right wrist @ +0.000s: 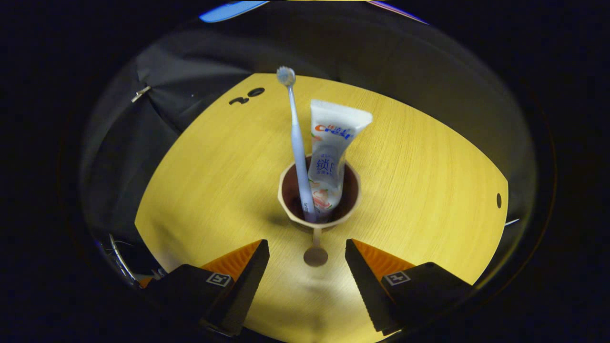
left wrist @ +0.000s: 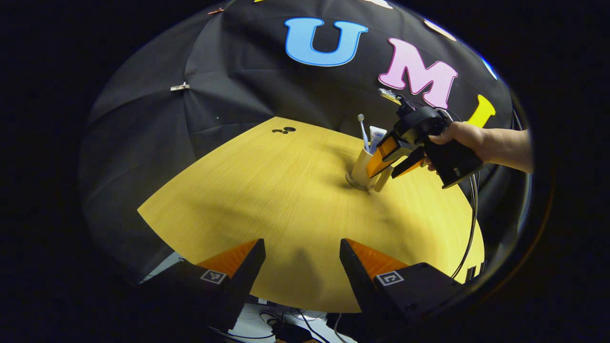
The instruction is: Put the toothbrush and toothpaste on the desktop into the cup, then pick up the cup and place it on the coaster on the desktop.
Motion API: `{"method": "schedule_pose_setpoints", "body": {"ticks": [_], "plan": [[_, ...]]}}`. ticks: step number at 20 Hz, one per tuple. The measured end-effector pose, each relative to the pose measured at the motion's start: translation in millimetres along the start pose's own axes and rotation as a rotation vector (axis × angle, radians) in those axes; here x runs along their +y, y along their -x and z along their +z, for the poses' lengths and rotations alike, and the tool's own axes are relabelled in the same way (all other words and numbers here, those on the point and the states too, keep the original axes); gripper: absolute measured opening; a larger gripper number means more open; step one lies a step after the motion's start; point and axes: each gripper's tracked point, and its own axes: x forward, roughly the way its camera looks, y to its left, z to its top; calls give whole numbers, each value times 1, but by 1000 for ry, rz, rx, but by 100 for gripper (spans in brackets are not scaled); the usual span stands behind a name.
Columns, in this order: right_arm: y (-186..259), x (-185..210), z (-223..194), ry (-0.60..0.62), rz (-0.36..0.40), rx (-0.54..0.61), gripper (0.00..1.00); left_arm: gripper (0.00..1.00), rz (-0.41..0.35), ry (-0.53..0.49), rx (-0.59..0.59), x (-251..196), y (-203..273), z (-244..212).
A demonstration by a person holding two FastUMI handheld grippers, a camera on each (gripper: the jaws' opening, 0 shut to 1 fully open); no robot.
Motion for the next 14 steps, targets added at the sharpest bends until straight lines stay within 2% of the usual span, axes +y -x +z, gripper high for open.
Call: {"method": "schedule_pose_setpoints", "body": {"ticks": [4,7,14], "plan": [[68,-12,4,-43,31,-139,99,98,-41,-30,-24,-26,8,21],[118,-36,12,-70,35,-321,99,98,-53,-55,-58,-48,13,40],[211,-116,0,-121,-38,-587,99,98,-49,-90,-162,-114,15,101]]}}
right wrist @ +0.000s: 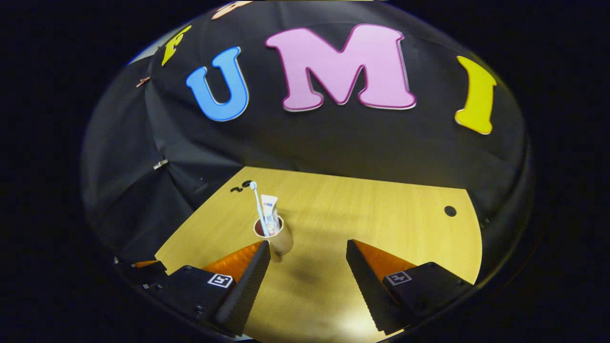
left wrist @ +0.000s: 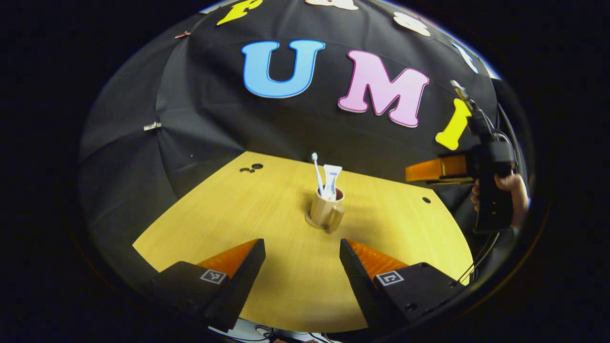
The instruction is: Put the toothbrush and toothpaste on the desktop into the cup, then pick up the cup and place it on the coaster on the desktop.
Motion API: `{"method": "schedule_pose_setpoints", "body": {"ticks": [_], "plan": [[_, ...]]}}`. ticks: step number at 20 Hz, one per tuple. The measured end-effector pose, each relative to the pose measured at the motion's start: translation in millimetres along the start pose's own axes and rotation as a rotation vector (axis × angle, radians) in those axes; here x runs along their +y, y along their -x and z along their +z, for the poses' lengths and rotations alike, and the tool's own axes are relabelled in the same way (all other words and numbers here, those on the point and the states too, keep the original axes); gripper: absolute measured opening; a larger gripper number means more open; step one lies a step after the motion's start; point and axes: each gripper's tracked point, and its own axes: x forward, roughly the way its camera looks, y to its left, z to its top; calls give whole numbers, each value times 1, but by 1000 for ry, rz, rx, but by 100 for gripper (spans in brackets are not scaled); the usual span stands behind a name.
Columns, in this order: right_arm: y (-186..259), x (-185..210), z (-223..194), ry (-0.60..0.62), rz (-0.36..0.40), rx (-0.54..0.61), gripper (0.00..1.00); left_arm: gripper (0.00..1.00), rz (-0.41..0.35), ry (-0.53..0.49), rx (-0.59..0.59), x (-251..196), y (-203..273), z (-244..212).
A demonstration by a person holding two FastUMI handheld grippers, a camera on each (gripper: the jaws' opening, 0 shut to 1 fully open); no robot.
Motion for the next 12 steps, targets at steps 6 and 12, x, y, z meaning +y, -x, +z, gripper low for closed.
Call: {"method": "schedule_pose_setpoints", "body": {"ticks": [6,12], "plan": [[80,-38,6,5,-138,-148,98,98,-107,-113,-173,-61,18,81],[167,-26,-19,-105,-278,-290,98,98,-193,-165,-306,-87,62,117]]}}
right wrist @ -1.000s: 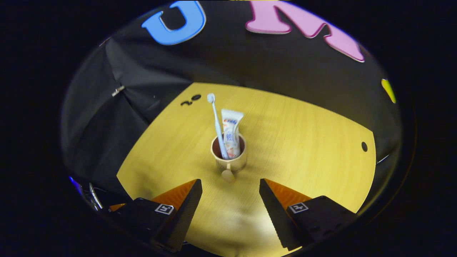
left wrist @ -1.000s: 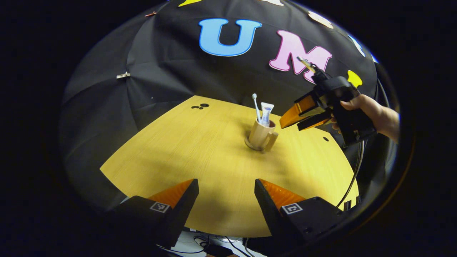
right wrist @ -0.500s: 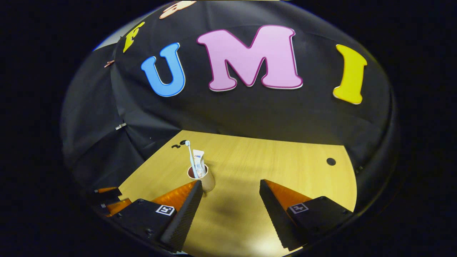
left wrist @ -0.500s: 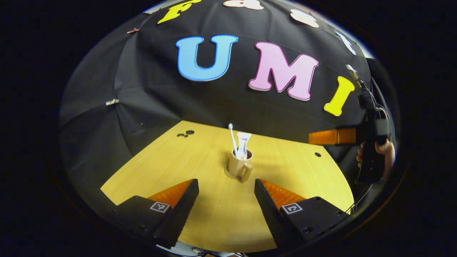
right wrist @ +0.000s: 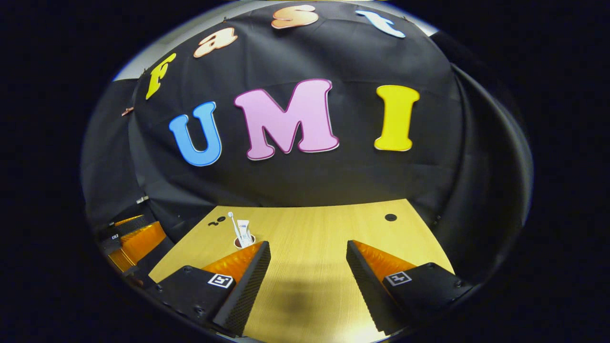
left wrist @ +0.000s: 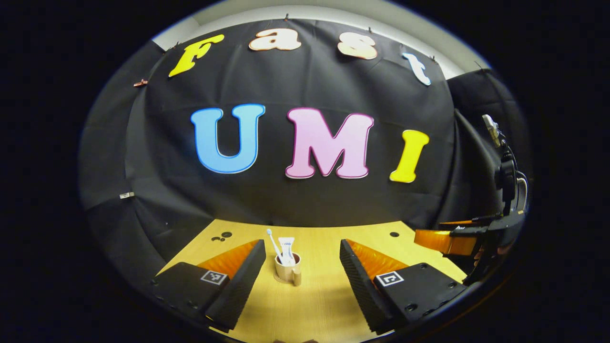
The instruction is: Put the toothbrush and toothpaste on the desktop into the cup, then pick up the cup and place it on the coaster on the desktop.
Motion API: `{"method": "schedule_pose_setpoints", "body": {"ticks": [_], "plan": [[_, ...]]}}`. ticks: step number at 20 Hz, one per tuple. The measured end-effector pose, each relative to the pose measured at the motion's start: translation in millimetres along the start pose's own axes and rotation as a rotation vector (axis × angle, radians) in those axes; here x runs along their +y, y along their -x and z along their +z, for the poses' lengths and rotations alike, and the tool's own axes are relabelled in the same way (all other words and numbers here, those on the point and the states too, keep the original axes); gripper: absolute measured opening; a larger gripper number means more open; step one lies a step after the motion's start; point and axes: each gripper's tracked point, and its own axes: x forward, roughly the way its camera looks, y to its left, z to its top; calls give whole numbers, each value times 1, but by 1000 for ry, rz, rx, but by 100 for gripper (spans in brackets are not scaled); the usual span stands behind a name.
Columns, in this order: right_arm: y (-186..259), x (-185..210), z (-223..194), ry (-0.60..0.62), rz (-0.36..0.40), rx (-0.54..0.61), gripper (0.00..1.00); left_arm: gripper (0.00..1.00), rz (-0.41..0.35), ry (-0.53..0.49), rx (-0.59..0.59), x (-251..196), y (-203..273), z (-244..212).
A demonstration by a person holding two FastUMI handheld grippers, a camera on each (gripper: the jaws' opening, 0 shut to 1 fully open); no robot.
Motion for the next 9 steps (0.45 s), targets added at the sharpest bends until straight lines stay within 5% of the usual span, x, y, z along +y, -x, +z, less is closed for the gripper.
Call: {"method": "schedule_pose_setpoints", "body": {"ticks": [9], "plan": [[97,30,-14,9,-92,-108,98,98,-29,-1,-37,12,72,-8]]}}
